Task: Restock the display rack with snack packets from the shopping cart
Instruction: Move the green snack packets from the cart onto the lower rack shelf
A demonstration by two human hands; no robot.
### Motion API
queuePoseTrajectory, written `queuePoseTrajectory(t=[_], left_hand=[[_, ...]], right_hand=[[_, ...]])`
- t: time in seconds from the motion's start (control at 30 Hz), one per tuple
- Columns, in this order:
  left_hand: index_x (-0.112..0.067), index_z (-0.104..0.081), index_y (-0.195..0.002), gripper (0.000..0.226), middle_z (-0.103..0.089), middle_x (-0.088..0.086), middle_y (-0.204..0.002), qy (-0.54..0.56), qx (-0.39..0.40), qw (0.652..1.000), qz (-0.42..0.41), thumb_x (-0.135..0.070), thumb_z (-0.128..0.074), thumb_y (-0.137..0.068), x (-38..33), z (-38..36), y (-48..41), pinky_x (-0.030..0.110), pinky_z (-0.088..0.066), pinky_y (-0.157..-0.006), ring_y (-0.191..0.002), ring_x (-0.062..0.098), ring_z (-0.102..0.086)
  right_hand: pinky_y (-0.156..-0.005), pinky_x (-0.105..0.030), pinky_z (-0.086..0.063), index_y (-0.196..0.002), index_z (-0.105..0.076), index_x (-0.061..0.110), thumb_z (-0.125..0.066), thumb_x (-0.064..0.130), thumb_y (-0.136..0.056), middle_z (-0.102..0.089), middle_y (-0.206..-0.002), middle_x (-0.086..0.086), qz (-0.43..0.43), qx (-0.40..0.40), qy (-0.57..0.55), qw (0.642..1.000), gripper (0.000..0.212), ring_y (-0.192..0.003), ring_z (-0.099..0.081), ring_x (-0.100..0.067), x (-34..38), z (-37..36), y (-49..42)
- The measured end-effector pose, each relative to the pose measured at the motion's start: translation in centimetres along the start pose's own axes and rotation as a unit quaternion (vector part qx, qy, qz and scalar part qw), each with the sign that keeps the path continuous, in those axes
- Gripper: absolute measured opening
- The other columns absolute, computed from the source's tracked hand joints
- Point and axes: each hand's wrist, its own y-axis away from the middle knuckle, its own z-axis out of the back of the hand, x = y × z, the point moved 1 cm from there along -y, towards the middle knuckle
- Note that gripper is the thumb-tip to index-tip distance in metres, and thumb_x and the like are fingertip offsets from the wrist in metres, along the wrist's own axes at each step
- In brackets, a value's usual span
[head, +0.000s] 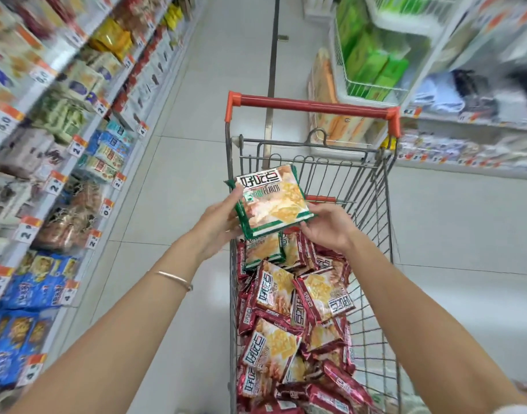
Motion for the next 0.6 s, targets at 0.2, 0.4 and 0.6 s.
queuePoseTrajectory(t=[0.2, 0.4, 0.6], left_hand=[[-0.012, -0.069, -0.102, 0.017, -0.078, 0.006, -0.081, 0.118, -0.061, 0.991, 0.025, -0.019, -0.072, -0.088, 0.3, 1.5, 0.0, 0.034, -0.062, -0.055, -0.067, 0.020, -0.075], [-0.014, -0.068, -0.105, 0.015, -0.079, 0.007, -0.090, 0.172, -0.147, 0.974, 0.014, -0.018, -0.067, -0.091, 2.3, 7.9, 0.4, 0.034, -0.061, -0.053, -0.069, 0.021, -0.076], [-0.017, -0.069, -0.095, 0.012, -0.078, 0.003, -0.085, 0.197, -0.175, 0.965, 0.006, -0.018, -0.058, -0.097, 3.7, 11.1, 2.7, 0.043, -0.060, -0.074, -0.071, 0.021, -0.076]], right_hand=[[-0.087, -0.035, -0.058, -0.131, -0.060, 0.003, -0.053, 0.011, -0.097, -0.063, -0.130, -0.016, 0.004, -0.019, 0.120, 0.993, 0.036, -0.118, -0.061, -0.030, -1.3, -1.0, -2.8], [-0.108, -0.042, -0.044, -0.138, -0.048, 0.001, -0.063, 0.021, -0.097, -0.051, -0.143, -0.015, -0.052, -0.291, 0.368, 0.882, 0.048, -0.128, -0.051, -0.032, -6.3, 5.4, -9.7], [-0.093, -0.037, -0.053, -0.137, -0.047, -0.003, -0.074, 0.037, -0.088, -0.062, -0.126, -0.014, -0.059, -0.332, 0.489, 0.804, 0.069, -0.113, -0.062, -0.032, -11.4, 6.8, -15.0]])
